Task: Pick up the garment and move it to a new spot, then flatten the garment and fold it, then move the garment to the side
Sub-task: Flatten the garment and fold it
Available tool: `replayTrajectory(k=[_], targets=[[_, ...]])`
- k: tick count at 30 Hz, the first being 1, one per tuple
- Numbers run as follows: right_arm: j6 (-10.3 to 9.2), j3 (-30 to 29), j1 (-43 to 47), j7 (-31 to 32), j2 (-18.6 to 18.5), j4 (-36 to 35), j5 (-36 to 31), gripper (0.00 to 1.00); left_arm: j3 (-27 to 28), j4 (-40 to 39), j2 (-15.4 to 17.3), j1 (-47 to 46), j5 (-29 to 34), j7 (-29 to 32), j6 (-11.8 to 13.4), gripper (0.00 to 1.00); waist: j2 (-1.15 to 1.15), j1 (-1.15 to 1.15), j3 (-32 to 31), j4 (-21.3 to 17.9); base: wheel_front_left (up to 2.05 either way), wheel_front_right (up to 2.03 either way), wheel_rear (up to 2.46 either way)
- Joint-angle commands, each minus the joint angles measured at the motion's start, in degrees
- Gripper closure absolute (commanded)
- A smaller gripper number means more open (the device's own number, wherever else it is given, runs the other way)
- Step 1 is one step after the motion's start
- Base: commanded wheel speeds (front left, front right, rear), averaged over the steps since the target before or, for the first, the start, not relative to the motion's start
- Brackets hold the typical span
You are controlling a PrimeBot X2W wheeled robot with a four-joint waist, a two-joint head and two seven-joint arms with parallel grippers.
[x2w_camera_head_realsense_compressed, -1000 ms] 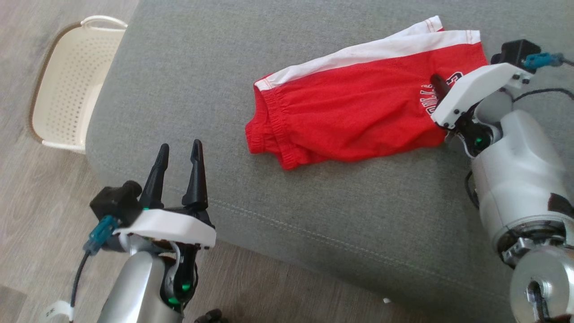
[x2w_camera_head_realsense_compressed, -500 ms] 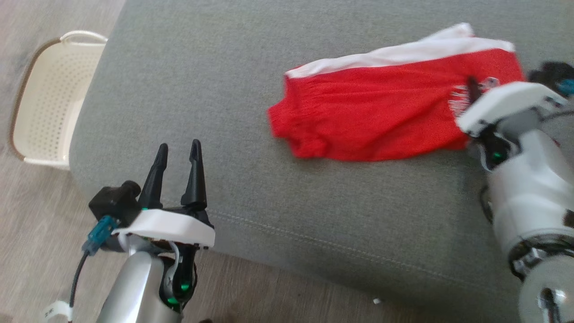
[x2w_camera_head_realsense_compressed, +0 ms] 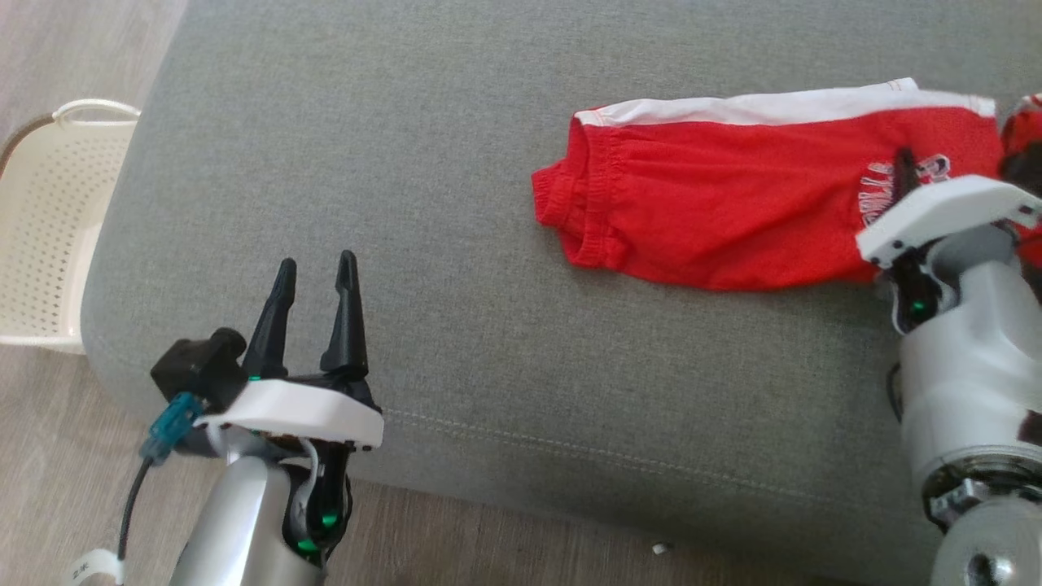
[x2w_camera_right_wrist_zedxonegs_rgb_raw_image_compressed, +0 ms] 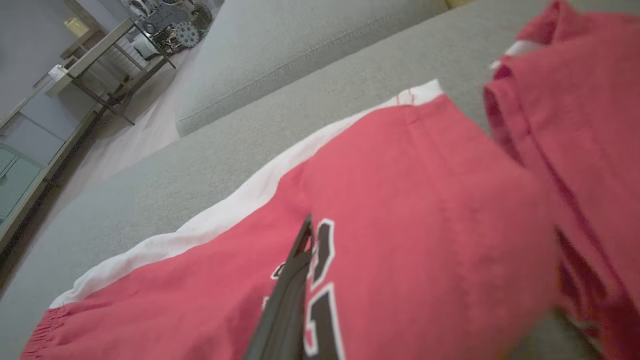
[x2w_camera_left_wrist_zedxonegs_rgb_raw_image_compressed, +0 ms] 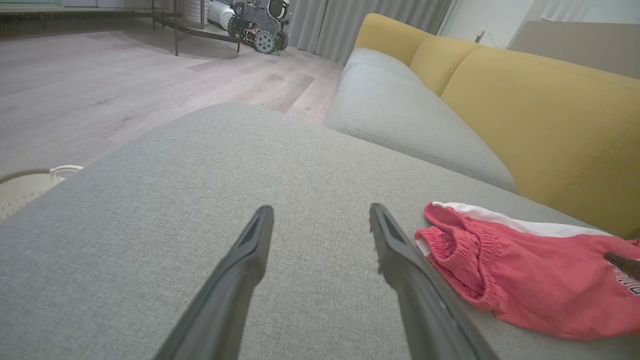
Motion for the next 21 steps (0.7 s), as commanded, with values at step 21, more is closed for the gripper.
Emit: replayTrajectory(k=[21], targets=[[-0.05, 41.7, 10.9, 3.2, 3.3, -24.4, 21.7, 1.00, 3.5, -1.5, 0.7, 0.3, 0.6, -0.7, -0.4, 0.00, 0.00, 0.00, -2.9, 2.6, 0.00, 0.00, 0.00]])
